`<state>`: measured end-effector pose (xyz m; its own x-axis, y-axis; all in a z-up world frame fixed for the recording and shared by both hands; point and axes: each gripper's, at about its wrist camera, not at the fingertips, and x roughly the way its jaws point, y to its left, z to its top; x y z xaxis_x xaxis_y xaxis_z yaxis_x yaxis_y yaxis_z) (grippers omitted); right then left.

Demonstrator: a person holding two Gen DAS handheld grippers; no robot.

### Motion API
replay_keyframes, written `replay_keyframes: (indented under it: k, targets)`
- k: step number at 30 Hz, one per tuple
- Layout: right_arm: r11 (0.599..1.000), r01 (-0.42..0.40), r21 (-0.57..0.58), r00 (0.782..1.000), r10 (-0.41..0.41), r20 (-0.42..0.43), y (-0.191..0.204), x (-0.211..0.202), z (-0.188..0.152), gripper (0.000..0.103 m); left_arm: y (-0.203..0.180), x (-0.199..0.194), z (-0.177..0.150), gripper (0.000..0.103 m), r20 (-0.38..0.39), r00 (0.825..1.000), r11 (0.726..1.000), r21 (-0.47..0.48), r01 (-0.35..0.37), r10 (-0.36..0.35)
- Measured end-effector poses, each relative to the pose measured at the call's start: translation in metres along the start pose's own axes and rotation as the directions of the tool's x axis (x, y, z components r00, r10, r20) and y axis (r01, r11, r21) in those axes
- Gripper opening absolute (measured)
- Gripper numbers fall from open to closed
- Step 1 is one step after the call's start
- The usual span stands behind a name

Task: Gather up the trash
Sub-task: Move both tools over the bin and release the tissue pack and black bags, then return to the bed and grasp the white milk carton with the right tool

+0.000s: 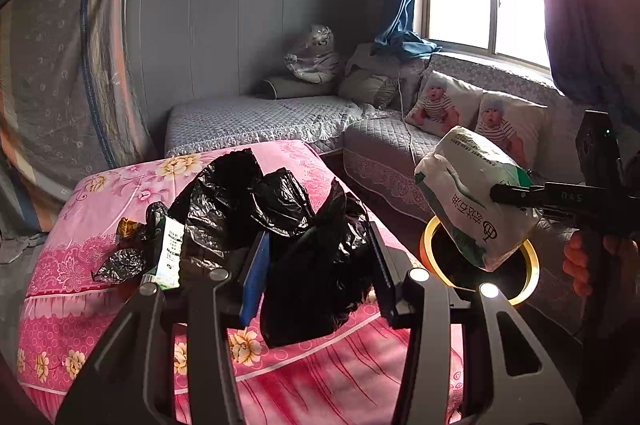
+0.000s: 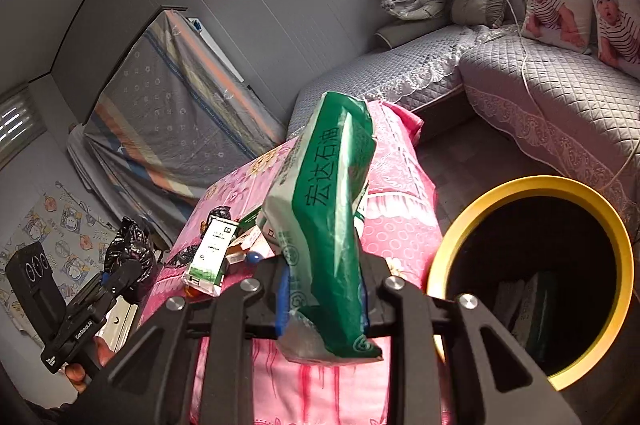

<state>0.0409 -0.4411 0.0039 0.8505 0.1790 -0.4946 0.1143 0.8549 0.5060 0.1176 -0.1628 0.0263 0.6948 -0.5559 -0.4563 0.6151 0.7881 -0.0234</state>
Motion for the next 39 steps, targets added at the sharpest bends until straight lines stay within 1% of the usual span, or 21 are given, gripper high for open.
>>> replay_keyframes:
  k: [3,6,9,12,15,19,22,23,26,28,30,32,34,36,37,39]
  targets:
    - [0.997,0.081,0.012,0.996,-0.081,0.033,-0.017,-0.008,0.0,0.023,-0.008,0.007,0.005,0.043,-0.004,1.0,1.0,0.015,0.027,-0.027]
    - [0.986,0.164,0.018,0.984,-0.165,0.06,-0.033,-0.015,-0.002,0.023,-0.017,0.015,0.007,0.043,-0.008,0.998,0.998,0.029,0.059,-0.059]
    - [0.968,0.251,0.029,0.965,-0.252,0.074,-0.052,-0.017,-0.006,0.023,-0.029,0.025,0.01,0.044,-0.012,0.997,0.996,0.048,0.078,-0.078]
    - [0.952,0.304,0.046,0.949,-0.307,0.07,-0.072,-0.015,-0.009,0.023,-0.041,0.04,0.014,0.044,-0.029,0.994,0.992,0.059,0.11,-0.108]
    - [0.93,0.363,0.055,0.929,-0.366,0.061,-0.088,-0.009,-0.013,0.023,-0.053,0.055,0.015,0.044,-0.052,0.989,0.987,0.065,0.145,-0.142]
    - [0.917,0.385,0.101,0.922,-0.388,0.012,-0.117,0.002,-0.016,0.023,-0.07,0.078,0.019,0.044,-0.074,0.982,0.98,0.086,0.179,-0.172]
    - [0.899,0.427,0.093,0.904,-0.428,-0.012,-0.129,0.011,-0.018,0.023,-0.084,0.097,0.022,0.044,-0.098,0.976,0.976,0.087,0.202,-0.193]
    - [0.897,0.433,0.09,0.901,-0.433,-0.019,-0.129,0.013,-0.02,0.024,-0.09,0.104,0.022,0.044,-0.108,0.974,0.975,0.085,0.207,-0.198]
    - [0.905,0.415,0.093,0.91,-0.414,-0.034,-0.136,0.017,-0.023,0.024,-0.104,0.123,0.023,0.044,-0.14,0.964,0.968,0.073,0.24,-0.228]
    - [0.898,0.432,0.083,0.902,-0.431,-0.033,-0.139,0.019,-0.024,0.025,-0.114,0.134,0.024,0.044,-0.146,0.962,0.966,0.08,0.245,-0.232]
    - [0.889,0.453,0.074,0.892,-0.452,-0.033,-0.144,0.021,-0.023,0.028,-0.126,0.144,0.024,0.044,-0.153,0.959,0.963,0.083,0.255,-0.24]
    - [0.876,0.473,0.091,0.881,-0.473,-0.023,-0.149,0.017,-0.023,0.047,-0.14,0.154,0.026,0.044,-0.166,0.954,0.96,0.079,0.267,-0.252]
    - [0.866,0.486,0.116,0.872,-0.49,0.004,-0.153,0.007,-0.024,0.055,-0.151,0.162,0.025,0.044,-0.175,0.95,0.957,0.084,0.278,-0.26]
    - [0.865,0.479,0.147,0.872,-0.488,0.027,-0.158,-0.008,-0.025,0.058,-0.163,0.169,0.023,0.044,-0.182,0.946,0.953,0.099,0.288,-0.267]
    - [0.864,0.475,0.169,0.872,-0.488,0.045,-0.16,-0.017,-0.026,0.063,-0.169,0.173,0.021,0.044,-0.189,0.944,0.95,0.106,0.292,-0.269]
    - [0.864,0.457,0.211,0.872,-0.482,0.084,-0.164,-0.039,-0.03,0.065,-0.183,0.182,0.016,0.044,-0.214,0.935,0.944,0.113,0.31,-0.282]
